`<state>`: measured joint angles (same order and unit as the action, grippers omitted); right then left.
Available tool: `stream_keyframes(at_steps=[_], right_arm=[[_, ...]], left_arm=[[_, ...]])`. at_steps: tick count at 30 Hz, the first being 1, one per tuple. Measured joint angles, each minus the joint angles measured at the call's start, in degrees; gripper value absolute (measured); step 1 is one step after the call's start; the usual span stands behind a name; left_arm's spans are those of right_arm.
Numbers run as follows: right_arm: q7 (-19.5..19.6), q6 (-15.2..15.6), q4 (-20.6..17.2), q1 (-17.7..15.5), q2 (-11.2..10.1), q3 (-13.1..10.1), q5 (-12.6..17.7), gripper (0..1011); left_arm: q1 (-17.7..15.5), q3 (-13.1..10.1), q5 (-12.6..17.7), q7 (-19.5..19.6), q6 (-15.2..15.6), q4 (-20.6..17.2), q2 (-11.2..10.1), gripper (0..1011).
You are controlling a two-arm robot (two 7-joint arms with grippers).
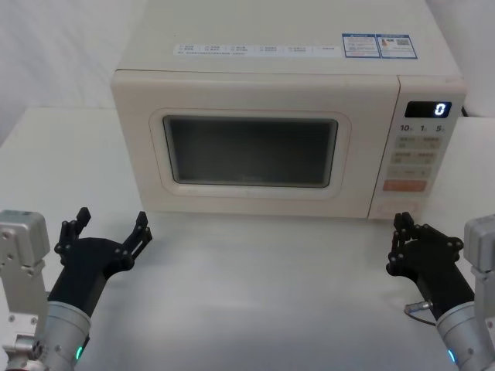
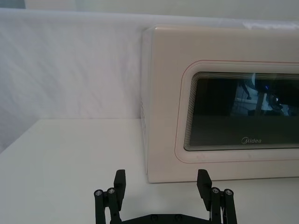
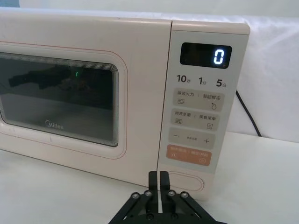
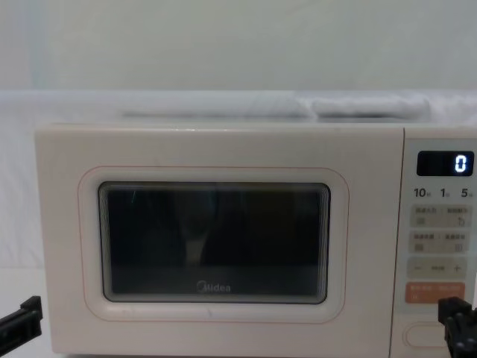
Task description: Press the button to open the microwave door with one hand; close the microwave door with the other hand.
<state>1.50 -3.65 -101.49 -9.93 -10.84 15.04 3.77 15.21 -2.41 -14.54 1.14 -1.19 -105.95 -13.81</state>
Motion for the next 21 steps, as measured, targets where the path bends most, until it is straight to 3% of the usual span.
stream_keyframes(at_steps=[3,15,21], right_arm=[[0.0,0.0,0.0,0.0,0.0,0.0,0.0,4],[-0.53,0.13,-0.02,-0.02,0.07,-0.22,0.12,0],[-2.66,2.38,0.06,0.17,0.44,-1.21,0.82,0]], left_arm=[[0.0,0.0,0.0,0.0,0.0,0.0,0.0,1001],[0.0,0.0,0.0,0.0,0.0,0.0,0.0,1001],[0.0,0.0,0.0,0.0,0.0,0.0,0.0,1001]])
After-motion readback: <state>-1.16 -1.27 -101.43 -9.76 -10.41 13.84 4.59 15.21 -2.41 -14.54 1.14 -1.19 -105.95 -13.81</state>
